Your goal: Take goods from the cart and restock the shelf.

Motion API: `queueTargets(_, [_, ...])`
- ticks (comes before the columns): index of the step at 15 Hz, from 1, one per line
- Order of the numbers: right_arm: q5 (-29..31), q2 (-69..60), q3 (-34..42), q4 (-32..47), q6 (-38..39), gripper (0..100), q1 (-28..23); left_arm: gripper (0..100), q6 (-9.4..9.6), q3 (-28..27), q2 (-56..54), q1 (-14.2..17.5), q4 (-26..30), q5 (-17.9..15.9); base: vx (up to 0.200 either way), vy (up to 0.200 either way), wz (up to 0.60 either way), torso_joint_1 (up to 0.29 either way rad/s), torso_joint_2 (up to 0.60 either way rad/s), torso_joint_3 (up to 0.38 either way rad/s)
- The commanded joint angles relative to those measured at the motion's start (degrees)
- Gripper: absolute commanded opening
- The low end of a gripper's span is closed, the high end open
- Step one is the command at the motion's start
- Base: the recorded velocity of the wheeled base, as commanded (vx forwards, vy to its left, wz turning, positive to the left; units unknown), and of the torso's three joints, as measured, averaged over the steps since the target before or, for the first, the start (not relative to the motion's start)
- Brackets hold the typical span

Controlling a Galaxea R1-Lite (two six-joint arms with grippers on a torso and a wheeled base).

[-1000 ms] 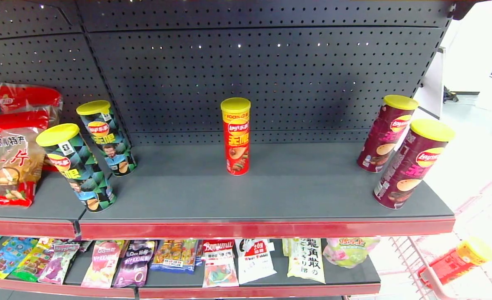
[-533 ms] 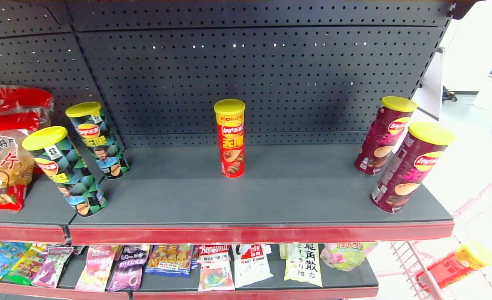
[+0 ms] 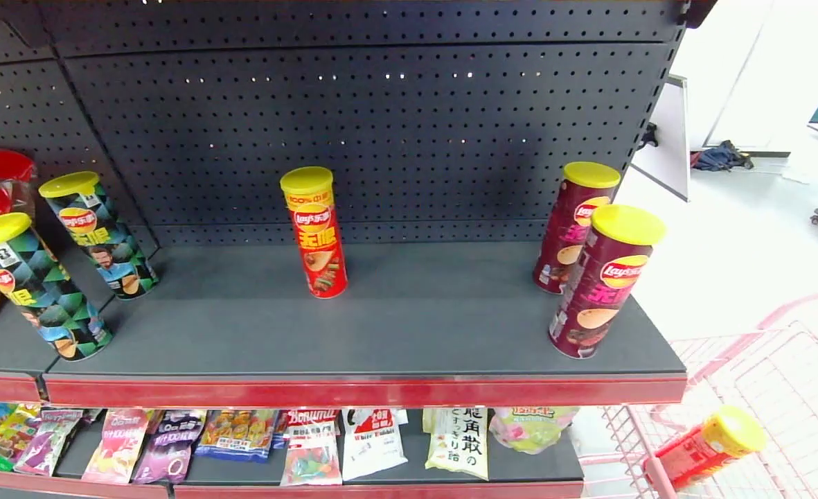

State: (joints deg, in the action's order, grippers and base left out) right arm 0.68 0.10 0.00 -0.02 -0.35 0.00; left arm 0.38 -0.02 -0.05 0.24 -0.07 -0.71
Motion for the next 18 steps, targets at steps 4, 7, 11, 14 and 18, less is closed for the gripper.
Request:
queueTargets(4, [0.02, -0.01, 0.0, -0.06, 0.0, 100, 0.0, 100, -0.03, 0.02, 0.05, 0.02, -0.01, 0.0, 0.0, -0.2, 0.0, 0.0, 0.0, 0.004])
queueTargets(7, [0.02, -0.01, 0.0, -0.06, 0.0, 100, 0.0, 100, -0.2, 0.02, 0.05, 0.02, 0.07, 0.0, 0.0, 0.0, 0.0, 0.0, 0.0, 0.0])
queueTargets(11, [-0.51, -0.01, 0.0, -0.06, 0.09, 100, 0.0, 100, -0.2, 0.02, 0.05, 0.02, 0.07, 0.0, 0.0, 0.0, -0.15, -0.001, 0.0, -0.001])
queueTargets(14, [-0.51, -0.01, 0.0, -0.06, 0.09, 100, 0.0, 100, -0.29, 0.02, 0.05, 0.02, 0.07, 0.0, 0.0, 0.0, -0.6, 0.004, 0.0, -0.001])
queueTargets(18, [-0.51, -0.01, 0.0, -0.06, 0.09, 100, 0.0, 100, -0.29, 0.02, 0.05, 0.02, 0.07, 0.0, 0.0, 0.0, -0.6, 0.004, 0.0, -0.001])
